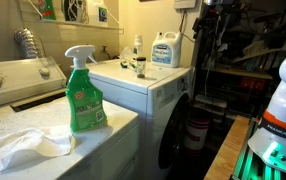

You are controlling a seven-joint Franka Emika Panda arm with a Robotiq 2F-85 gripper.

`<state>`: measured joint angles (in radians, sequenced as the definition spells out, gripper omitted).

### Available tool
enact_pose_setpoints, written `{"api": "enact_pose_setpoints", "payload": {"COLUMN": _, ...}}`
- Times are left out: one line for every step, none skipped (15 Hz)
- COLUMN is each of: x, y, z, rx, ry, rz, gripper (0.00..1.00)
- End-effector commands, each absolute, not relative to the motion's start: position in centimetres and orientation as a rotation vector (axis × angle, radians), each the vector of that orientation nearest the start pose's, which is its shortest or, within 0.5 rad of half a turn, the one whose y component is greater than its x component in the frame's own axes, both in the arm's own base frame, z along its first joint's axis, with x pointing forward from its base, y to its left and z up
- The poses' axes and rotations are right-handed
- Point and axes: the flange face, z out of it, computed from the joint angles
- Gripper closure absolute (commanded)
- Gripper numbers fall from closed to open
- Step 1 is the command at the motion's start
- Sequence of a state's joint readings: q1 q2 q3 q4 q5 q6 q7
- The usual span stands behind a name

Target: Put the white lid on the white container of detergent

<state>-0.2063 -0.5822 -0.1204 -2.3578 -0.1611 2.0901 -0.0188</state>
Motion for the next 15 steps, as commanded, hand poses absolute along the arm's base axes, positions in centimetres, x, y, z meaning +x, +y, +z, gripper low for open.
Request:
{"api": "enact_pose_setpoints", "payload": {"x": 41.5, "y": -12.2, "z": 57.9, "rx": -3.239, "ry": 0.25, "rz": -0.459, "gripper": 0.0}}
{"api": "enact_pose_setpoints", "payload": {"x": 42.4, "y": -11.4, "z": 57.8, "rx": -3.24, "ry": 0.208, "rz": -0.442, "gripper": 0.0}}
{"api": "enact_pose_setpoints", "payload": {"x": 43.4, "y": -10.8, "z": 57.4, "rx": -3.249, "ry": 0.197, "rz": -0.429, "gripper": 0.0}}
{"api": "enact_pose_setpoints", "payload": {"x": 44.2, "y": -10.4, "z": 57.1, "rx": -3.257, "ry": 0.189, "rz": -0.415, "gripper": 0.0}}
{"api": "enact_pose_setpoints", "payload": {"x": 45.0, "y": -10.1, "z": 56.3, "rx": -3.258, "ry": 0.186, "rz": -0.388, "gripper": 0.0}}
{"api": "enact_pose_setpoints", "payload": {"x": 45.7, "y": -9.9, "z": 55.5, "rx": -3.258, "ry": 0.176, "rz": -0.365, "gripper": 0.0}}
{"api": "enact_pose_setpoints", "payload": {"x": 46.5, "y": -9.7, "z": 54.5, "rx": -3.253, "ry": 0.16, "rz": -0.336, "gripper": 0.0}}
{"api": "enact_pose_setpoints", "payload": {"x": 47.2, "y": -9.5, "z": 53.6, "rx": -3.24, "ry": 0.143, "rz": -0.318, "gripper": 0.0}}
{"api": "enact_pose_setpoints", "payload": {"x": 48.0, "y": -9.4, "z": 52.7, "rx": -3.228, "ry": 0.132, "rz": -0.326, "gripper": 0.0}}
{"api": "enact_pose_setpoints", "payload": {"x": 48.7, "y": -9.2, "z": 51.9, "rx": -3.224, "ry": 0.131, "rz": -0.32, "gripper": 0.0}}
{"api": "enact_pose_setpoints", "payload": {"x": 49.4, "y": -9.2, "z": 51.0, "rx": -3.216, "ry": 0.13, "rz": -0.34, "gripper": 0.0}}
{"api": "enact_pose_setpoints", "payload": {"x": 50.0, "y": -9.2, "z": 50.2, "rx": -3.205, "ry": 0.135, "rz": -0.363, "gripper": 0.0}}
{"api": "enact_pose_setpoints", "payload": {"x": 50.7, "y": -9.4, "z": 49.2, "rx": -3.198, "ry": 0.143, "rz": -0.397, "gripper": 0.0}}
{"api": "enact_pose_setpoints", "payload": {"x": 51.3, "y": -9.7, "z": 48.4, "rx": -3.183, "ry": 0.17, "rz": -0.407, "gripper": 0.0}}
{"api": "enact_pose_setpoints", "payload": {"x": 51.7, "y": -10.0, "z": 48.1, "rx": -3.198, "ry": 0.174, "rz": -0.418, "gripper": 0.0}}
